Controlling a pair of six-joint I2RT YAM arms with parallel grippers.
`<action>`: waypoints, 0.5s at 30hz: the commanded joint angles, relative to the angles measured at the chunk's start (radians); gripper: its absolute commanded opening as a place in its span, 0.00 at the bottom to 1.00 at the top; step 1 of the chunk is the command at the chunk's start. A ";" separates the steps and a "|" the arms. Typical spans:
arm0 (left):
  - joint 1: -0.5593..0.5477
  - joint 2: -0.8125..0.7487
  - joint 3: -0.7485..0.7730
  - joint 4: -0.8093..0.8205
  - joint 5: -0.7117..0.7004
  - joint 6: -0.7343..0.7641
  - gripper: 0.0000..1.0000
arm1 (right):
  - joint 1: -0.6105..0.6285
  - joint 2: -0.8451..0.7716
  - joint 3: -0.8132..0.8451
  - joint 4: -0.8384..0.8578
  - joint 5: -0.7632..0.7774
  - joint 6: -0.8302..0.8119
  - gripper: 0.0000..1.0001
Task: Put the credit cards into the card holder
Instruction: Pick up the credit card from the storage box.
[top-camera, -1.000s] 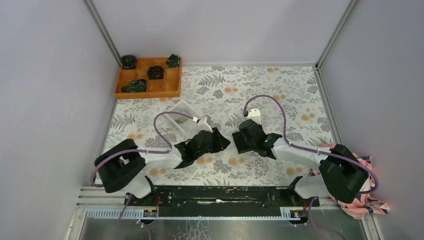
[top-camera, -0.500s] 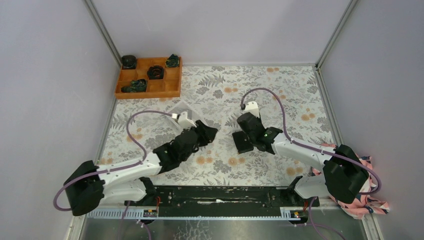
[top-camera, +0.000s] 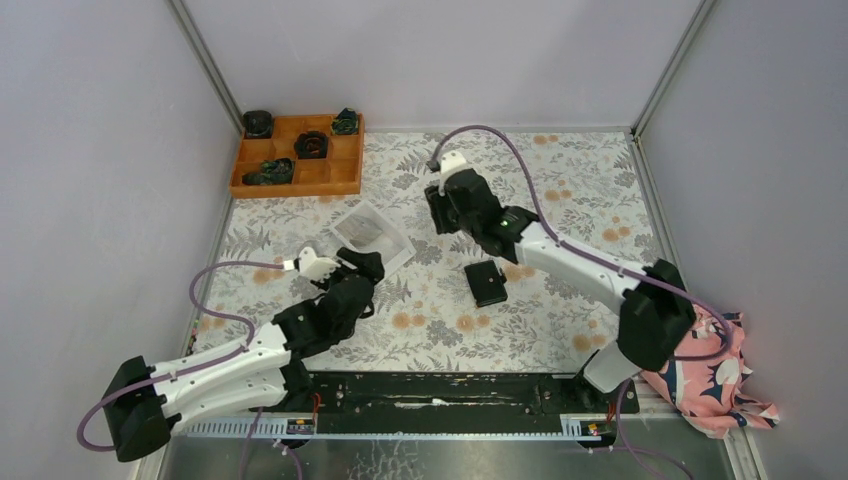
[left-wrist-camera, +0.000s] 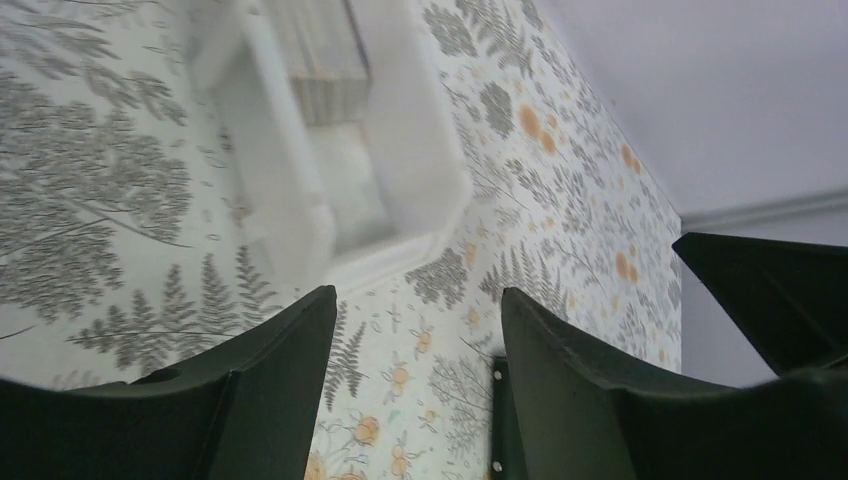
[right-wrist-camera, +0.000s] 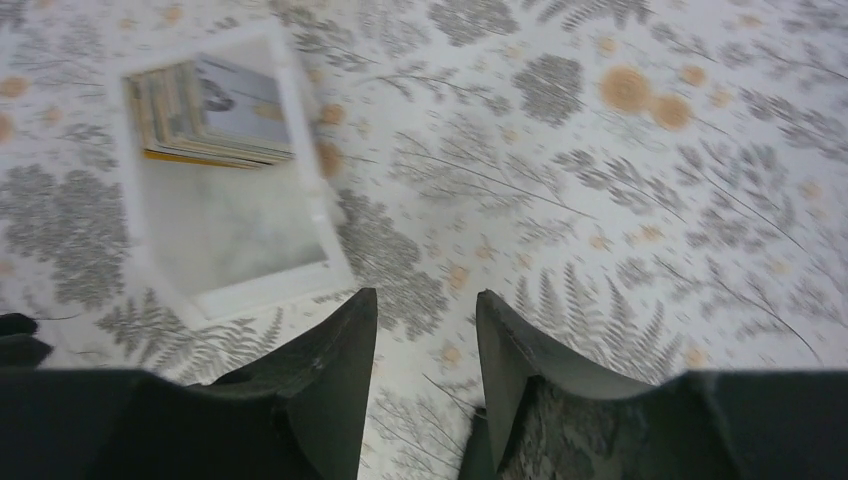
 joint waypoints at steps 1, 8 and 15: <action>0.009 -0.059 -0.038 -0.145 -0.163 -0.168 0.69 | 0.009 0.115 0.160 0.019 -0.206 -0.035 0.49; 0.097 -0.073 -0.065 -0.157 -0.131 -0.167 0.73 | 0.011 0.328 0.380 0.003 -0.362 -0.025 0.50; 0.319 -0.070 -0.134 0.026 0.075 -0.027 0.76 | 0.013 0.499 0.620 -0.046 -0.451 -0.050 0.53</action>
